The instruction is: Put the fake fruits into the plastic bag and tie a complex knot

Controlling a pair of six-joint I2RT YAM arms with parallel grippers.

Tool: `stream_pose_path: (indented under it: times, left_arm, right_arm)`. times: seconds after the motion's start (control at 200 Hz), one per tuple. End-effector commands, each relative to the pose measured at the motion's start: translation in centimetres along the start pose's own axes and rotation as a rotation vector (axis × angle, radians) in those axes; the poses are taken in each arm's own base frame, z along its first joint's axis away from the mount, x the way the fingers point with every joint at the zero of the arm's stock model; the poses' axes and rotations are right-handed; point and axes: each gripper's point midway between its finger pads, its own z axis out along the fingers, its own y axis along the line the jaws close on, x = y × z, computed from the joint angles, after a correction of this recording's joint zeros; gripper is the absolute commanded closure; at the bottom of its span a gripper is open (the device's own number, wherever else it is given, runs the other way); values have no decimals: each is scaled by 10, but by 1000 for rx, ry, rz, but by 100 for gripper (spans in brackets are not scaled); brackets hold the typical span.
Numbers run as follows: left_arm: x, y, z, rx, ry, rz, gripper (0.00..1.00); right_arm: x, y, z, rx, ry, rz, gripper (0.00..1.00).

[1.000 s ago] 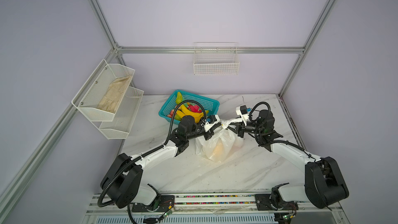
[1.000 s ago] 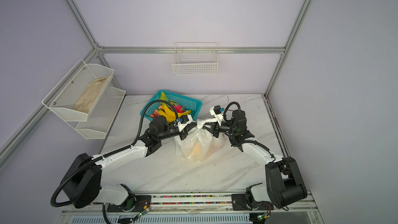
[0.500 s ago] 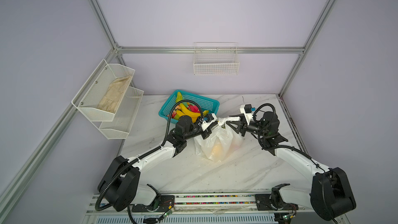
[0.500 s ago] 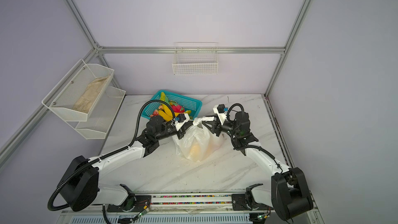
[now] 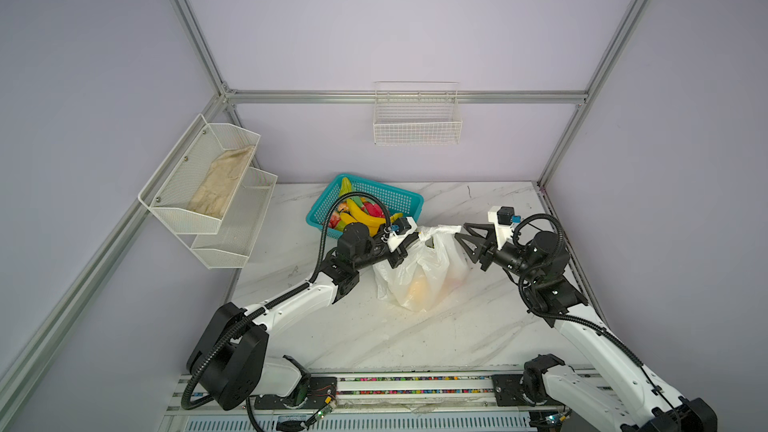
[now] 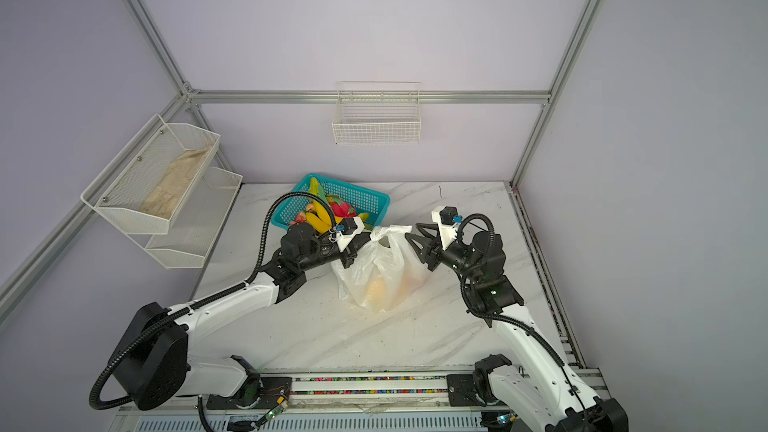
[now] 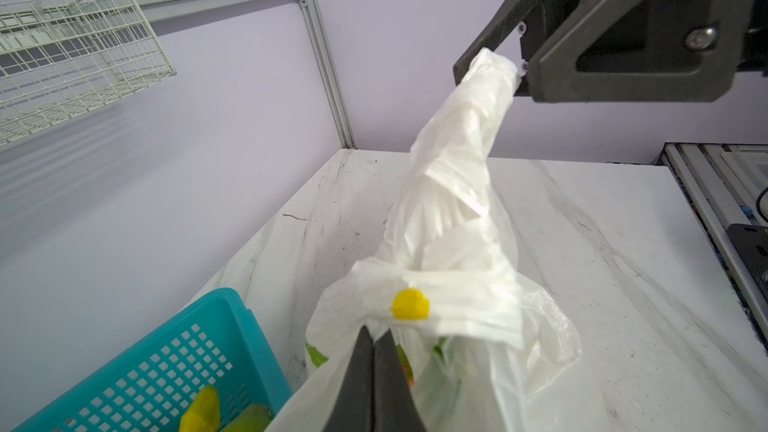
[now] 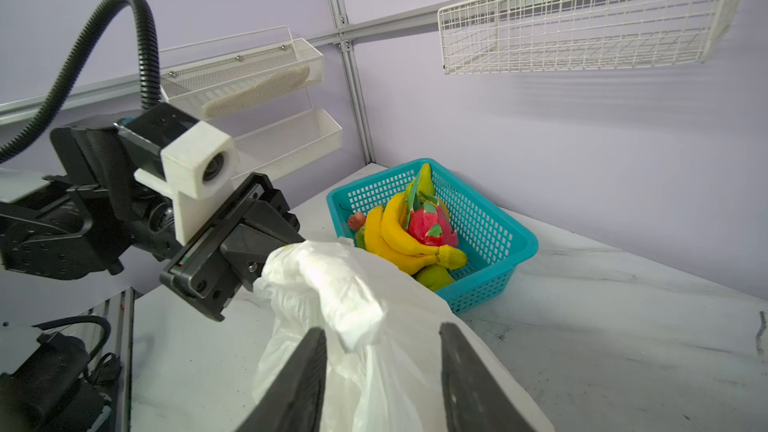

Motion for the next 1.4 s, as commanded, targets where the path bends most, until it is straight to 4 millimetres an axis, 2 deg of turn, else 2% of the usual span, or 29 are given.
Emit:
stream_pose_path:
  times: [0.0, 0.23, 0.425, 0.54, 0.725, 0.855, 0.965, 1.18, 1.395]
  left_arm:
    - [-3, 1, -8, -14, -15, -12, 100]
    - [-3, 0, -8, -8, -16, -7, 100]
    - [-2, -1, -8, -6, -11, -3, 100]
    - [-3, -1, -8, -5, -13, -2, 100]
    - [-5, 4, -11, -36, -11, -13, 100]
    - [-9, 10, -18, -86, -16, -27, 100]
    - [-14, 14, -24, -121, -21, -39, 100]
    - [-16, 19, -30, -157, 0, -37, 100]
    - [-16, 14, -34, -134, 13, -63, 100]
  right_arm:
    - [-2, 15, 2, -74, 26, 20, 55]
    - [-15, 19, 10, -99, 7, 6, 56]
    - [-16, 19, 18, -110, 10, 2, 58]
    - [-19, 18, 20, -105, 7, -4, 69]
    - [-16, 10, 20, -56, 21, -7, 93]
    - [-4, -1, 20, 5, 61, 21, 100]
    - [9, -7, 19, 33, 98, 53, 100]
    - [22, -9, 16, 51, 124, 97, 100]
    - [30, -21, 16, 117, 146, 139, 100]
